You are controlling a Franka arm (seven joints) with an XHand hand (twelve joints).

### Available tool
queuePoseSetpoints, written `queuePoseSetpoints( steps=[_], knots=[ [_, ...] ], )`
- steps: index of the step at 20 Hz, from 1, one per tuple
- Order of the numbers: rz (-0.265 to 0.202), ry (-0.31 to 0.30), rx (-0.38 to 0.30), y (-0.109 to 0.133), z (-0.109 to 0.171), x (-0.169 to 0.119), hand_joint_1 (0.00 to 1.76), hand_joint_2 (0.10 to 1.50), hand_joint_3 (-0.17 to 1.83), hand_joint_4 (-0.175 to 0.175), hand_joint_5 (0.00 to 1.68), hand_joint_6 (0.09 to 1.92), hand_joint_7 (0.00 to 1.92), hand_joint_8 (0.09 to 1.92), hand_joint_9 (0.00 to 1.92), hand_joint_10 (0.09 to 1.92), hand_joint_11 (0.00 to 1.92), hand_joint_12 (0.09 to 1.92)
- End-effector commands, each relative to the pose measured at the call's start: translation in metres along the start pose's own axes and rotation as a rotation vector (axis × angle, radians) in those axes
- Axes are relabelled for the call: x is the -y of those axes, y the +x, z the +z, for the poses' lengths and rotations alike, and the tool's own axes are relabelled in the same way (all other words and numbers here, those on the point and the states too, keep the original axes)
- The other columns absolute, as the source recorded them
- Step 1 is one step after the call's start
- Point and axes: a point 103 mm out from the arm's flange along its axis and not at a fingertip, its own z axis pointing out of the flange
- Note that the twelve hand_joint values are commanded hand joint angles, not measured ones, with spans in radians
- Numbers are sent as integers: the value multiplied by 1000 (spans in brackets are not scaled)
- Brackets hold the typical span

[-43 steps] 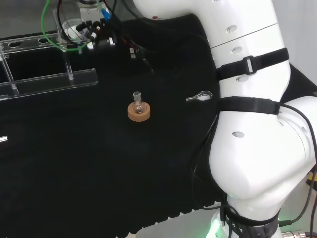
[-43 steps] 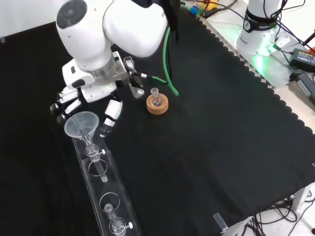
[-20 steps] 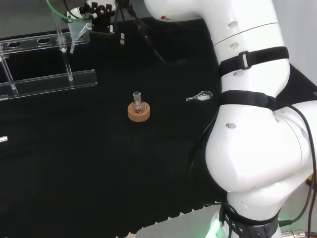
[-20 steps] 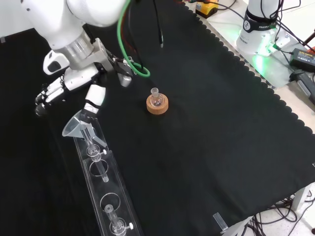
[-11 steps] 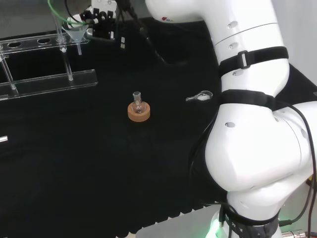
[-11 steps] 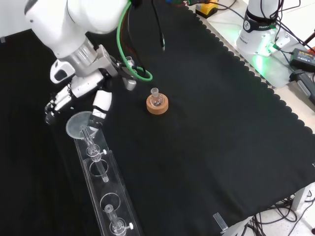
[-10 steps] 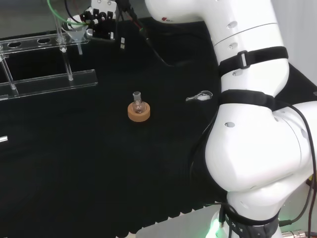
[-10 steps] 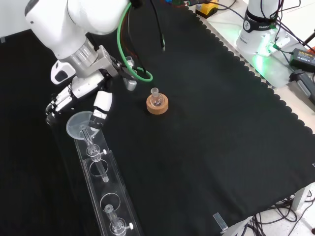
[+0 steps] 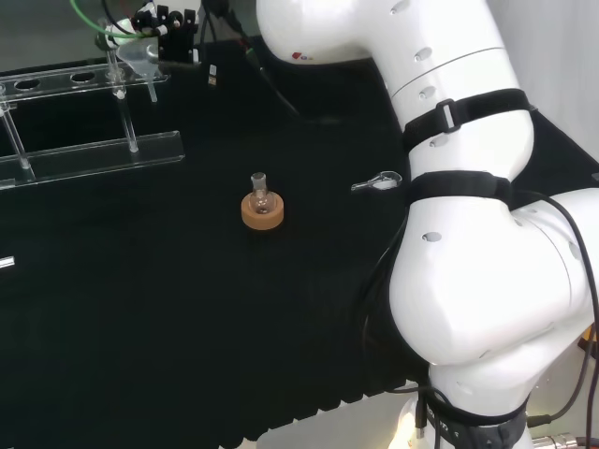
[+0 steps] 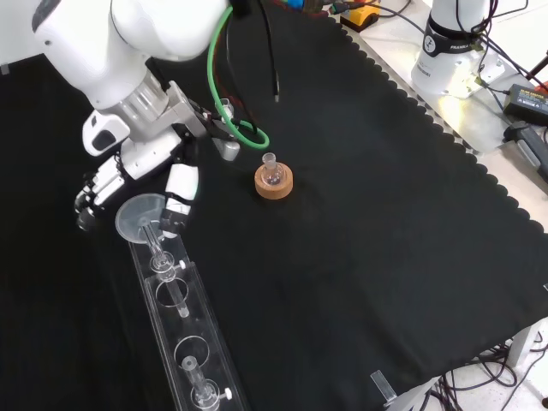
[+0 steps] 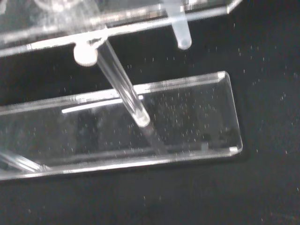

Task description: Pick up the funnel from the transparent funnel stand.

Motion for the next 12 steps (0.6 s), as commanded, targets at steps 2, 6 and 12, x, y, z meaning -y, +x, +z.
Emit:
queuePoseSetpoints(
  steps=[2,6,12],
  knots=[
    [25,-28,143,11,6,9,173,820,2,129,0,87,0,87,0,87,36,1574],
    [76,-120,262,18,14,9,161,820,1,115,0,87,0,87,37,87,77,1587],
    [154,-236,382,23,21,9,144,814,-1,77,0,87,31,140,124,998,503,1537]
  ],
)
